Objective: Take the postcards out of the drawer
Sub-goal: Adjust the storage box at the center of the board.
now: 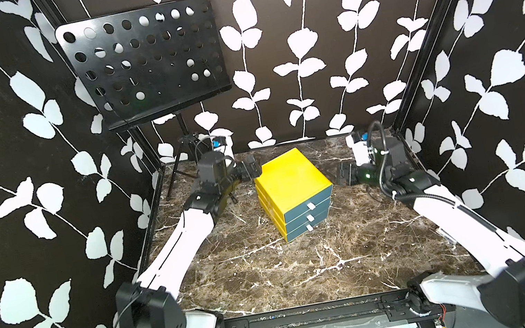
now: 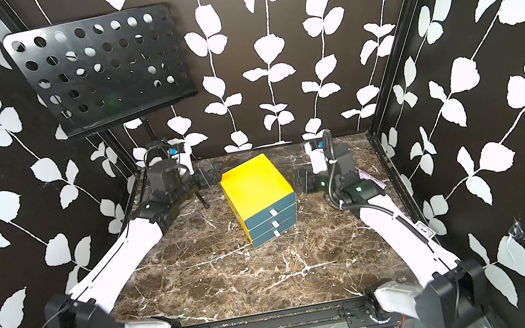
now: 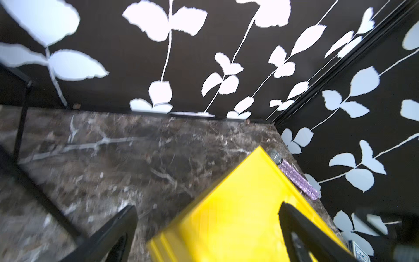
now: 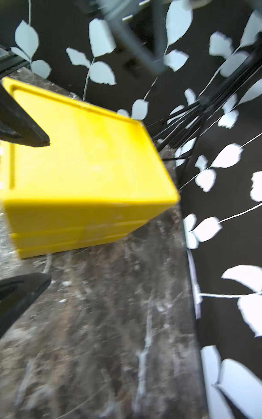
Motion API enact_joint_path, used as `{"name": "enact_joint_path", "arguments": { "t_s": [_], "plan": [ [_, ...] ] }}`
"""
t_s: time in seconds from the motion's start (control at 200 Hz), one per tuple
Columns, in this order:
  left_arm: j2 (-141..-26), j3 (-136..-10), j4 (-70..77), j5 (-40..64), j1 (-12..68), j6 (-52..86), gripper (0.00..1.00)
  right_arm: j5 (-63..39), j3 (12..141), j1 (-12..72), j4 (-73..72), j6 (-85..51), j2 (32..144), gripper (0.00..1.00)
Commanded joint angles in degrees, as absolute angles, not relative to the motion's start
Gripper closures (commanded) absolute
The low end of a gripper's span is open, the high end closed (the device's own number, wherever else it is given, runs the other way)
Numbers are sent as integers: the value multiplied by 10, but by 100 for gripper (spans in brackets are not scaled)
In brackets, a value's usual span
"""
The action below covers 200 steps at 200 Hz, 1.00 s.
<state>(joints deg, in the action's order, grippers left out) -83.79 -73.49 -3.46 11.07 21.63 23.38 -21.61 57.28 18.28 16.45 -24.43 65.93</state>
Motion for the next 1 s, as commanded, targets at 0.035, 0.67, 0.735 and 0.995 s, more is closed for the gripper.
{"name": "enact_joint_path", "arguments": {
  "t_s": [0.035,0.67,0.735,0.995],
  "plan": [
    [-916,-811,-47,222,197,198,1,-230,513,197,175,-265,624,18],
    [-943,-833,-154,280,197,127,1,-272,535,243,-10,-264,785,33],
    [-932,-824,-165,259,197,112,1,-277,558,245,-15,-253,813,33],
    [-894,-807,-217,190,195,55,1,-305,640,257,-47,-252,899,33]
  ]
}}
